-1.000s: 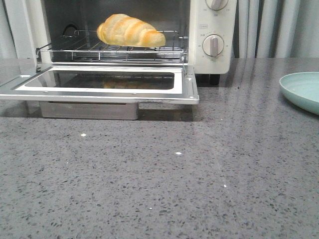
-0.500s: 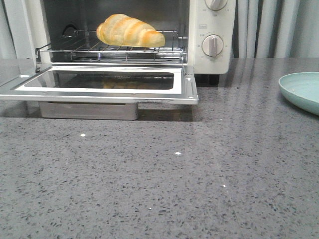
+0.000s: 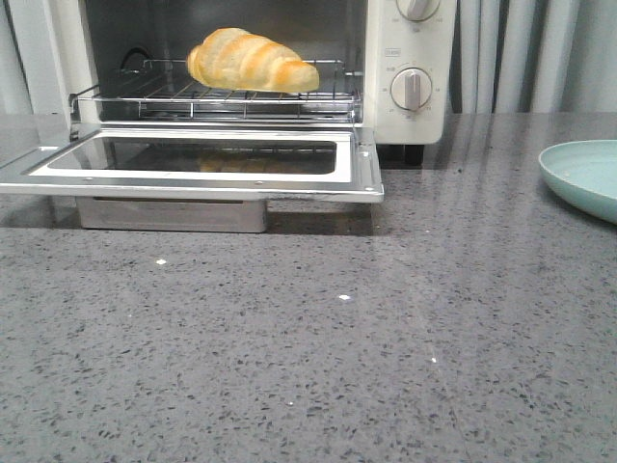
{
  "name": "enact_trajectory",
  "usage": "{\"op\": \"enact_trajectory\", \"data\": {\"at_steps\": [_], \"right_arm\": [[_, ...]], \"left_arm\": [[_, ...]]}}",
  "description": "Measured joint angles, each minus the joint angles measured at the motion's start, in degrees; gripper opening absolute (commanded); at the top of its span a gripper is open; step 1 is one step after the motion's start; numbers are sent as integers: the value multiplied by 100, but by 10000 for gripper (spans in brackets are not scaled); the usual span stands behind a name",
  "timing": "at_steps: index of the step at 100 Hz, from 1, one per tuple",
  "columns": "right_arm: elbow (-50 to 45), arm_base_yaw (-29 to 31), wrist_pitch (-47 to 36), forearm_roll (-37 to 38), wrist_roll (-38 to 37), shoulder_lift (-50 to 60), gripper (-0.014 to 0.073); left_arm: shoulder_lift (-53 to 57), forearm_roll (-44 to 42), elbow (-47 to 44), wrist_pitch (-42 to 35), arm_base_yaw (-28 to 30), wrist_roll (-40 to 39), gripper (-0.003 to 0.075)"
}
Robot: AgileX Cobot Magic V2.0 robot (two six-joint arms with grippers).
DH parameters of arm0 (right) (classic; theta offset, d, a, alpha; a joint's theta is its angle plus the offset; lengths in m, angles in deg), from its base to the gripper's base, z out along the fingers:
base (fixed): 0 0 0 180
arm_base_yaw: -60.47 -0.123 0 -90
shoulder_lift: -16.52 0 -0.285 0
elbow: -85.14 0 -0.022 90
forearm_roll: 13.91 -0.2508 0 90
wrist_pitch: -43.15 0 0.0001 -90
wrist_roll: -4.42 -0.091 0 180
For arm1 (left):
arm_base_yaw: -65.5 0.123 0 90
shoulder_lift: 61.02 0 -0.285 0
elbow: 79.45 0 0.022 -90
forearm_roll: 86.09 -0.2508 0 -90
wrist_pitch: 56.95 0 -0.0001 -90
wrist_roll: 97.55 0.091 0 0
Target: Put bread in oven
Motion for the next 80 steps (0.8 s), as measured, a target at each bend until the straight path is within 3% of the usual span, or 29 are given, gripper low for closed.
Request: {"op": "enact_trajectory", "data": {"at_steps": [80], "right_arm": [[0, 0, 0, 0, 0, 0, -74]], "left_arm": [[0, 0, 0, 92, 0, 317, -21]]}}
